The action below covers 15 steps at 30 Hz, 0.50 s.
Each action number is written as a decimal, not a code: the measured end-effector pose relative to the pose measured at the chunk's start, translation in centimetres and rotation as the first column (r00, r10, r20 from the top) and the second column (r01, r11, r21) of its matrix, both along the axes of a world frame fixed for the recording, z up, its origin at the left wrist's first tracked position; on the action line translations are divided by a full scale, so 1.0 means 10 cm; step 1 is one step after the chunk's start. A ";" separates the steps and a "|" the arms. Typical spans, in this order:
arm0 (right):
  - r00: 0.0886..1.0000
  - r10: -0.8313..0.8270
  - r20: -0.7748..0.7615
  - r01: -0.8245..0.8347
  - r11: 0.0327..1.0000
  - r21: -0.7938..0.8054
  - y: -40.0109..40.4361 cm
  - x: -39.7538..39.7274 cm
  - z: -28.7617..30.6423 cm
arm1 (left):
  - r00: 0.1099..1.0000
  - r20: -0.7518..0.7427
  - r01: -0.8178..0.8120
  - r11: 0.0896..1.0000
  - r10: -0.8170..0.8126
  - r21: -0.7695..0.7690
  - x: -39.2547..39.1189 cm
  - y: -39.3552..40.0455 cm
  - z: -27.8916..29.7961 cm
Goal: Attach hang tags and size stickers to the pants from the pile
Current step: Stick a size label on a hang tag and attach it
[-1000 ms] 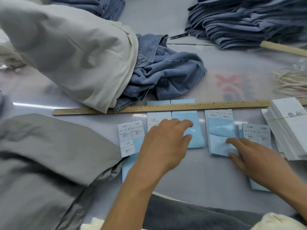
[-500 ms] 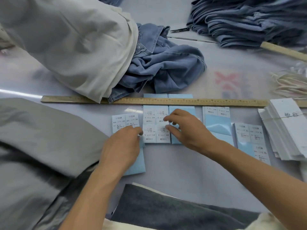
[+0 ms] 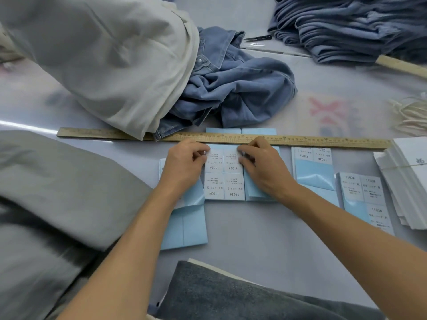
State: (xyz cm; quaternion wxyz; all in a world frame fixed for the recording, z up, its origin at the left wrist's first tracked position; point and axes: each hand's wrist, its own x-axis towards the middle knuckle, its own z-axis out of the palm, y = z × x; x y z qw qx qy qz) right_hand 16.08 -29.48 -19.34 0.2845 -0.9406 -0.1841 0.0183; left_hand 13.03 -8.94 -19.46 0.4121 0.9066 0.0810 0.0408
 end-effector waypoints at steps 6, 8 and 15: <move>1.000 0.002 -0.017 -0.002 1.000 0.025 -0.04 0.02 -0.04 | 1.000 0.021 -0.012 0.994 0.014 -0.112 -0.04 0.04 -0.04; 1.000 -0.009 -0.024 0.010 0.999 0.038 -0.04 0.03 -0.05 | 1.000 -0.001 0.027 0.993 -0.027 -0.116 -0.05 0.04 -0.05; 0.998 -0.033 -0.044 0.035 0.998 0.058 -0.04 0.05 -0.05 | 0.985 -0.084 0.141 0.985 -0.150 -0.102 -0.11 0.10 -0.02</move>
